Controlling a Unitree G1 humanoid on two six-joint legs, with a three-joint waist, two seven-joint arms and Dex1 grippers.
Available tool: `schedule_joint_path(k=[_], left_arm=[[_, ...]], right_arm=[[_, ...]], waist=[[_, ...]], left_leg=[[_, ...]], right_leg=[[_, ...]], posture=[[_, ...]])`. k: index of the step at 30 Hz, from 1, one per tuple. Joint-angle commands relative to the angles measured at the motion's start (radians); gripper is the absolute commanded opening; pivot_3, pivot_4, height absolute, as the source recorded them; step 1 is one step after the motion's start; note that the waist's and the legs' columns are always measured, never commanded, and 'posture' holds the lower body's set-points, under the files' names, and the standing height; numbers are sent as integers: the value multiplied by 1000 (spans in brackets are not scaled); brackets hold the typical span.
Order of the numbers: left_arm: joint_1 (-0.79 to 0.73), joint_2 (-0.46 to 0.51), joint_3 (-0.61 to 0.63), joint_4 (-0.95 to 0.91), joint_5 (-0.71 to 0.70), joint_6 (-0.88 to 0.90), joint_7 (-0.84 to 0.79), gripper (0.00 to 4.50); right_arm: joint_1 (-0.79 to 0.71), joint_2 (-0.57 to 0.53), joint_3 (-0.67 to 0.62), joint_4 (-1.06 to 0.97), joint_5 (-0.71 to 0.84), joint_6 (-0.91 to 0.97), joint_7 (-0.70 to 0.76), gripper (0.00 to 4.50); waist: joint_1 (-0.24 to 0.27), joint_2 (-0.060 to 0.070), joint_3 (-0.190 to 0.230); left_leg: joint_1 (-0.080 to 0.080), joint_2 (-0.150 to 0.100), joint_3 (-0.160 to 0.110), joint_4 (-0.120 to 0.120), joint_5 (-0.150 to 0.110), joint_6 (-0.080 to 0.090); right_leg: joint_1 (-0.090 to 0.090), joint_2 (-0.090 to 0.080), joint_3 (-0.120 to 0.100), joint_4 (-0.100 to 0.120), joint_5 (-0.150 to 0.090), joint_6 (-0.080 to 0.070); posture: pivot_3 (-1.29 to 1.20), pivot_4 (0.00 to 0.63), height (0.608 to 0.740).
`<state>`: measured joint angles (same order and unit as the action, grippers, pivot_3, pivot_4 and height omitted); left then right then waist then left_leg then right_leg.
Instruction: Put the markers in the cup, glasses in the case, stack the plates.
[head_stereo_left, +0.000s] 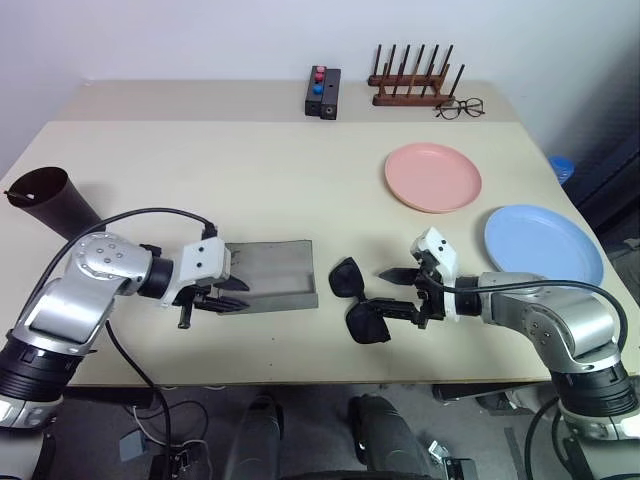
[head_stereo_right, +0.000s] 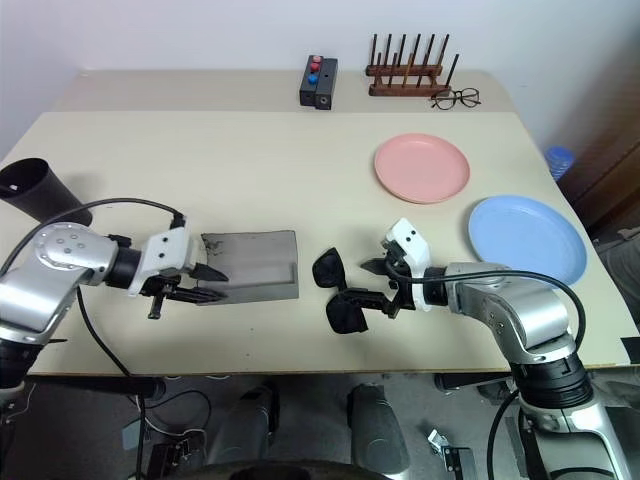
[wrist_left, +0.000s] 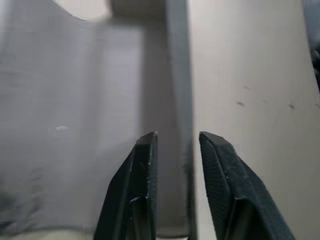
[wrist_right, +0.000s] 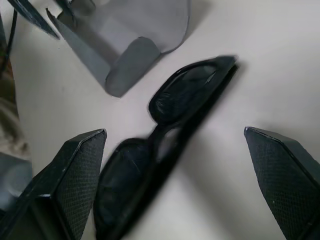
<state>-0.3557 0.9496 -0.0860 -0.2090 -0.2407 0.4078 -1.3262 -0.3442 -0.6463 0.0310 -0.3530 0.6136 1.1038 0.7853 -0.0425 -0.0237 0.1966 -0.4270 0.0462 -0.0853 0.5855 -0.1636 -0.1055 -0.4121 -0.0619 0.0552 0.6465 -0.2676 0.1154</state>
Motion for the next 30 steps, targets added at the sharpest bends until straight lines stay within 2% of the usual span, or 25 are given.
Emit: schedule_joint_path(k=[1,8,18,20,22,27,28,30], left_arm=[[24,-5,90,-66,-52,34,67,1404],[199,-4,213,-212,-96,93,191,1404],[435,-39,349,-428,-211,102,248,1404],[461,-55,359,-456,-229,104,267,1466],[479,-59,361,-470,-228,105,283,1466],[497,-72,358,-462,-229,89,312,1466],[498,-78,359,-458,-235,88,317,1466],[503,-85,361,-449,-240,78,319,1466]], right_arm=[[-29,30,-43,-46,55,81,-58,4500],[-49,111,-43,-50,100,207,-160,4500],[-90,166,-87,14,122,297,-234,4500],[-92,166,-91,18,125,308,-239,3969],[-90,160,-87,15,126,314,-239,3155],[-88,158,-81,18,126,321,-240,403],[-88,158,-80,17,127,323,-240,37],[-88,154,-77,18,132,324,-243,37]], waist=[[1,0,0],[-2,0,0],[-1,0,0],[-1,0,0],[0,0,0],[-1,0,0],[-1,1,-1],[0,0,-1]], left_leg=[[0,0,0,0,0,0],[0,1,1,0,0,1],[0,1,2,0,-1,0],[0,1,2,0,-1,0],[0,1,2,0,-1,0],[0,1,2,0,-1,0],[0,1,2,0,-1,0],[1,1,2,0,-1,1]], right_leg=[[0,0,0,0,0,0],[0,0,0,0,0,0],[0,0,0,-1,0,-1],[-1,0,0,-1,1,-1],[-1,0,0,-1,1,-1],[-1,0,0,-2,1,-2],[-1,0,0,-2,1,-2],[0,0,0,-2,1,-2]], posture=[[0,150,740],[0,150,740],[0,150,740],[0,150,740],[0,150,740],[0,150,740],[0,150,740],[0,150,740]])
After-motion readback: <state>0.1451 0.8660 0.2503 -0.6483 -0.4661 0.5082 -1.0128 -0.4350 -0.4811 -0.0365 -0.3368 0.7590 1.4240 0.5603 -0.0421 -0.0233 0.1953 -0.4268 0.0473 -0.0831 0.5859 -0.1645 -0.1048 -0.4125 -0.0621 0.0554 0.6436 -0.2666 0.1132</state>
